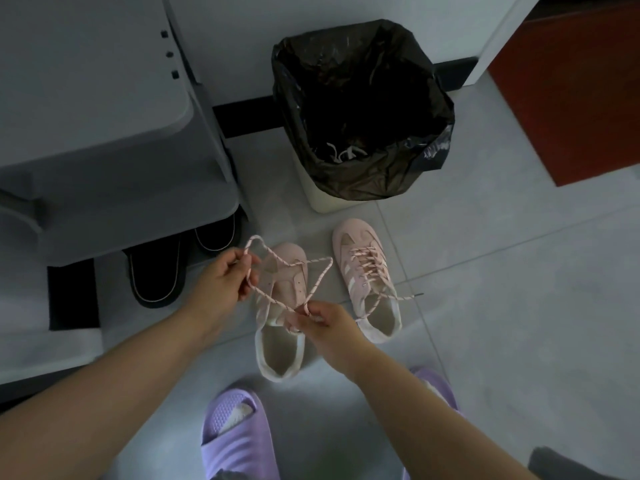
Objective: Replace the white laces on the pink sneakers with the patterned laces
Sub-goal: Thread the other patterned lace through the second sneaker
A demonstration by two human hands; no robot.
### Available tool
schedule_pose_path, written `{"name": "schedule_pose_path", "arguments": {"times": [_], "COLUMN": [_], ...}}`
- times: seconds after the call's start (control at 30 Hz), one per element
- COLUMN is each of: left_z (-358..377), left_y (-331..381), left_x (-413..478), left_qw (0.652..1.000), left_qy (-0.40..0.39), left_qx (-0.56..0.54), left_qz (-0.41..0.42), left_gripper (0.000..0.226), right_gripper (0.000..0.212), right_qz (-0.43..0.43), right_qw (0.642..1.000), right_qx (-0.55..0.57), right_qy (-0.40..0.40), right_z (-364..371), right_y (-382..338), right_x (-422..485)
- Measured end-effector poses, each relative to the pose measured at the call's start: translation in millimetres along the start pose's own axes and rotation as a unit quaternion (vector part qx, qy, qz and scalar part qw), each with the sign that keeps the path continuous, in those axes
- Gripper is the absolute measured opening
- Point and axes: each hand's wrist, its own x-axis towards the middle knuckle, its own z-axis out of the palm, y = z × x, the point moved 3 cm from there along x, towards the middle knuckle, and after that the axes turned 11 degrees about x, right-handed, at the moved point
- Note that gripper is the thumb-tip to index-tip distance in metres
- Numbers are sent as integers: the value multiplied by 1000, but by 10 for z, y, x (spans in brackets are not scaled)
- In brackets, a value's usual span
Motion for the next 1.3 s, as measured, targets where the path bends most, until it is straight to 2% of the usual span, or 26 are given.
{"name": "schedule_pose_path", "arguments": {"times": [0.17, 0.3, 0.37, 0.5, 0.53, 0.57, 0.6, 0.63, 0.67, 0.7, 0.73, 0.77, 0.8, 0.83, 0.9, 0.97, 1.0, 1.03, 1.07, 1.1, 1.13, 1.17, 1.23, 1.3], "left_z": [-177, -363, -479, -589, -584, -566, -530, -460, -354, -226, -79, 51, 134, 161, 126, 28, -26, -78, -122, -149, -164, -178, -195, -222], "left_y": [-128, -190, -246, -446, -454, -457, -401, -314, -237, -150, -94, -100, -106, -127, -150, -163, -195, -216, -254, -287, -324, -373, -451, -498], "left_x": [142, 221, 258, 322, 295, 252, 207, 144, 73, -21, -109, -178, -200, -174, -75, 74, 155, 231, 298, 351, 390, 425, 472, 498], "left_qw": [994, 967, 949, 938, 932, 921, 903, 880, 855, 851, 861, 860, 857, 857, 868, 874, 885, 900, 912, 917, 919, 922, 930, 934], "left_qy": [55, 143, 180, 174, 165, 158, 150, 124, 64, -37, -157, -269, -324, -334, -317, -277, -246, -208, -174, -144, -121, -105, -82, -60], "left_qx": [97, 210, 258, 298, 319, 354, 401, 441, 465, 454, 428, 407, 389, 387, 376, 389, 386, 374, 364, 365, 370, 369, 356, 350], "left_qz": [7, 18, 14, -30, -44, -40, 22, 124, 221, 261, 224, 150, 94, 70, 64, 89, 90, 84, 78, 72, 63, 51, 37, 30], "left_gripper": [28, 22, 20, 15, 21, 40, 61, 73, 74, 65, 51, 37, 29, 26, 19, 9, 11, 12, 13, 14, 16, 16, 16, 15], "right_gripper": [23, 24, 30, 28, 26, 24, 21, 20, 21, 22, 24, 28, 30, 29, 14, 9, 14, 21, 24, 26, 29, 31, 40, 52], "right_qz": [38, 88, 89, 91, 94, 96, 99, 100, 92, 76, 60, 53, 52, 51, 42, 50, 68, 91, 108, 108, 102, 113, 149, 145], "right_qw": [999, 979, 969, 984, 988, 992, 993, 993, 993, 994, 995, 995, 993, 993, 995, 998, 996, 981, 938, 880, 842, 851, 911, 943], "right_qx": [21, 164, 219, 155, 119, 76, 39, 8, -16, -37, -56, -75, -92, -97, -73, -31, 26, 141, 302, 443, 514, 500, 362, 257], "right_qy": [7, 81, 71, 11, -3, -22, -43, -59, -67, -67, -58, -49, -47, -52, -59, 2, 55, 101, 130, 136, 127, 111, 129, 156], "right_z": [-36, -113, -189, -248, -235, -207, -161, -94, -18, 63, 137, 193, 225, 235, 199, 64, -39, -133, -193, -243, -283, -289, -274, -272], "right_y": [-22, -62, -105, -146, -145, -122, -99, -77, -63, -53, -58, -62, -64, -75, -95, -114, -107, -101, -106, -117, -107, -76, 49, 133], "right_x": [17, 105, 139, 179, 180, 181, 173, 161, 156, 166, 186, 206, 231, 249, 297, 357, 404, 451, 492, 531, 570, 607, 665, 705]}}
